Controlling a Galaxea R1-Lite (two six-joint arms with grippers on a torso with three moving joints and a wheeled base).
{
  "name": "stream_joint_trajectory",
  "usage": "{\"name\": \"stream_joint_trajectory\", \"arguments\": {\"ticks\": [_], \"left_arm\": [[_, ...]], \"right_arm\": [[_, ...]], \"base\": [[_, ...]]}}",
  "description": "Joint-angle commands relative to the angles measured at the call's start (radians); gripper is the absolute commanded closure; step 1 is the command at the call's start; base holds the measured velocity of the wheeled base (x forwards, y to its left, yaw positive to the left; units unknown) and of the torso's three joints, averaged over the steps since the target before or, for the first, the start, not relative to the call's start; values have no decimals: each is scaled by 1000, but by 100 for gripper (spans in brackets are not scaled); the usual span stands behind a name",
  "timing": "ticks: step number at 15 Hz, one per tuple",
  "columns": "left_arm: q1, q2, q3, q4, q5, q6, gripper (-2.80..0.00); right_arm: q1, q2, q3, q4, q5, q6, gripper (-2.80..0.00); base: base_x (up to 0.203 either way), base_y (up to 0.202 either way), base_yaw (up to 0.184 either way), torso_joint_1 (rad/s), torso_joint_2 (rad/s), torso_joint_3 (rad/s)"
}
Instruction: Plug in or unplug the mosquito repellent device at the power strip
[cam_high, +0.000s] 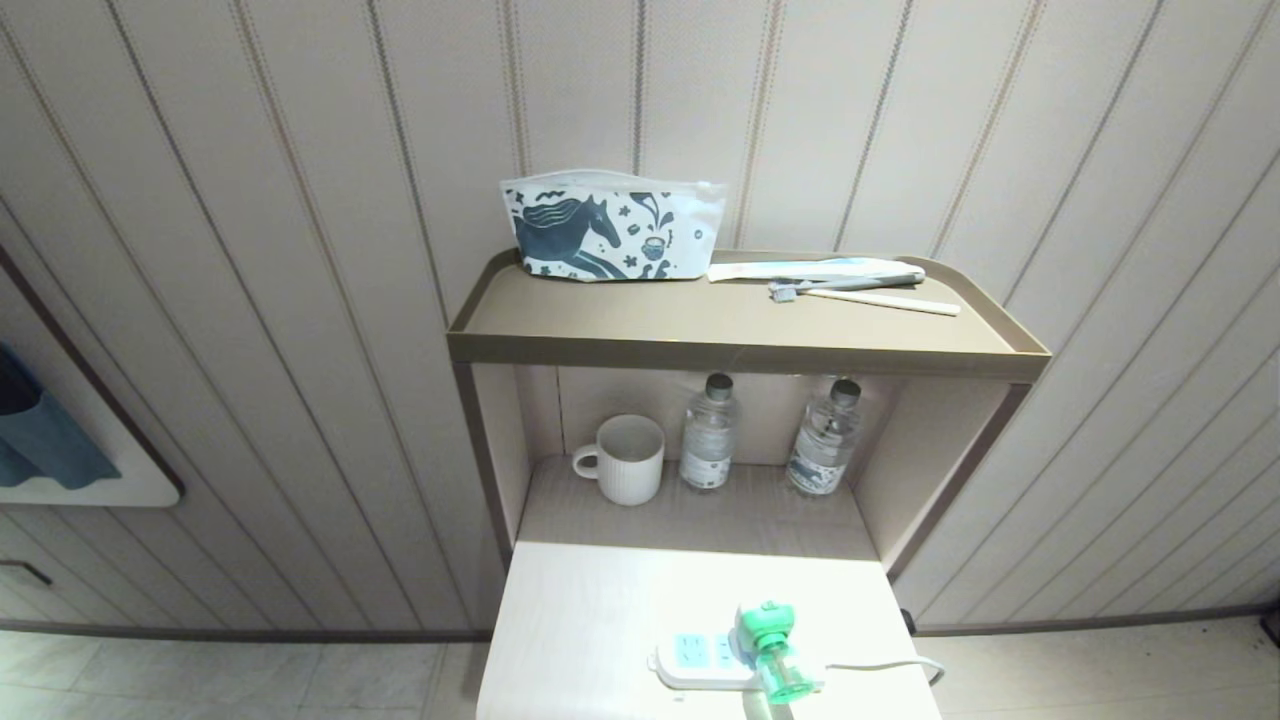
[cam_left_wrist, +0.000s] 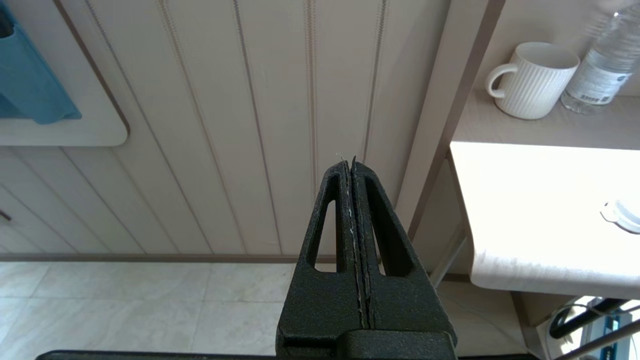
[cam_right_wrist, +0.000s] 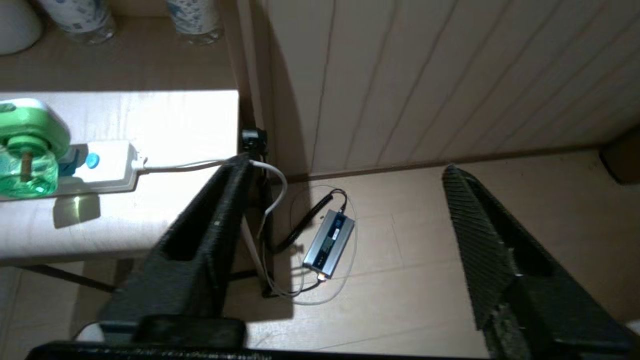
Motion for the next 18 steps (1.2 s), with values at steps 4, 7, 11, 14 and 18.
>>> {"name": "stream_joint_trajectory", "arguments": {"ticks": [4, 7, 11, 14, 18], "left_arm": [[0, 0, 0, 1, 0, 0, 0], [1, 0, 0, 1, 0, 0, 0], [1, 0, 0, 1, 0, 0, 0], [1, 0, 0, 1, 0, 0, 0], [0, 0, 0, 1, 0, 0, 0]], "right_arm": [[0, -3, 126, -133, 205, -76, 0], [0, -3, 194, -236, 301, -84, 0], [34, -5, 201, -245, 330, -98, 0], [72, -5, 201, -245, 332, -111, 0], [89, -6, 201, -235, 322, -148, 0]], "base": [[0, 0, 0, 0, 0, 0], [0, 0, 0, 0, 0, 0], [0, 0, 0, 0, 0, 0], [0, 0, 0, 0, 0, 0], [0, 0, 0, 0, 0, 0]]}}
